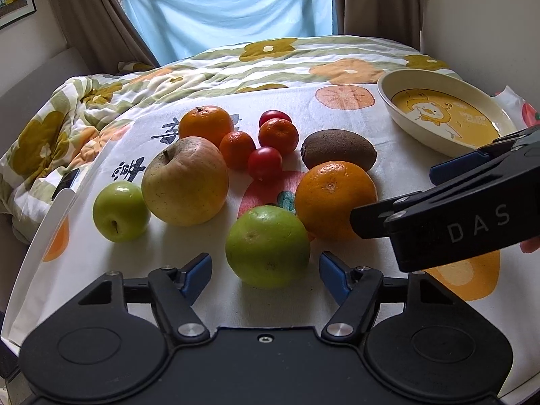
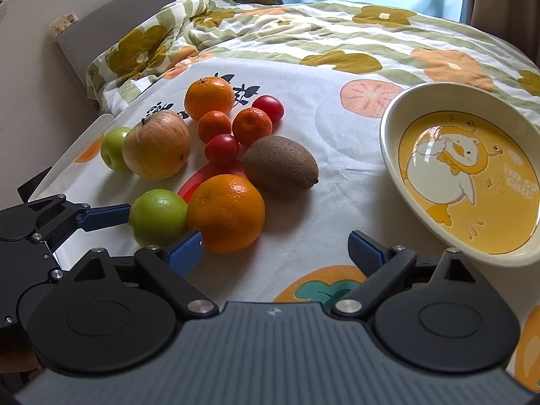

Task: Organize fruits
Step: 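Grasp the green apple with the left tool while the right tool grasps an orange, then carry the green apple and orange to the duck bowl with both tools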

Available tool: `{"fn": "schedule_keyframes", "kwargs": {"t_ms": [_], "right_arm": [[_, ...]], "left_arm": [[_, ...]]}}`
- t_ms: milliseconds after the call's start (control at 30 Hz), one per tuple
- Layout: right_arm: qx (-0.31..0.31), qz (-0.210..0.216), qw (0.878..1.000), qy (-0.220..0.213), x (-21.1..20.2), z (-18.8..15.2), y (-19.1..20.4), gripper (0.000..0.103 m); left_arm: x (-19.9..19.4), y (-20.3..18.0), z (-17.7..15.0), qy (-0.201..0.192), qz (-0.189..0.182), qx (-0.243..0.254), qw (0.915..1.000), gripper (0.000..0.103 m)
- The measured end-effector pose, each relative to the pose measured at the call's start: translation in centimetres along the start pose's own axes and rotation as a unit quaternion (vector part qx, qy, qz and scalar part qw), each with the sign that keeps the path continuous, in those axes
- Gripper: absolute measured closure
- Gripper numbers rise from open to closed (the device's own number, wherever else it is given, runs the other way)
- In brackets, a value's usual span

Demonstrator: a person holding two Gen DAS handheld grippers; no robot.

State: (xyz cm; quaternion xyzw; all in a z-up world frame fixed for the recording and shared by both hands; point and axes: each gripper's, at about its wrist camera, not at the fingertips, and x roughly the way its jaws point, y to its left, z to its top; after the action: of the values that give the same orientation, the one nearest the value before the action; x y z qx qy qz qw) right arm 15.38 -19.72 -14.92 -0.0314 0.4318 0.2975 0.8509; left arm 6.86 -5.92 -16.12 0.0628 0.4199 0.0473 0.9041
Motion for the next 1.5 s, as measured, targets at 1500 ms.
{"fn": "schedule_keyframes", "kwargs": {"t_ms": [1500], "right_arm": [[0.032, 0.035, 0.997, -0.053, -6.9, 1.3, -0.8, 0.032]], "left_arm": [[-7.5, -0.7, 2.3, -0.018, 0.022, -0.018, 0.9995, 0.045]]}}
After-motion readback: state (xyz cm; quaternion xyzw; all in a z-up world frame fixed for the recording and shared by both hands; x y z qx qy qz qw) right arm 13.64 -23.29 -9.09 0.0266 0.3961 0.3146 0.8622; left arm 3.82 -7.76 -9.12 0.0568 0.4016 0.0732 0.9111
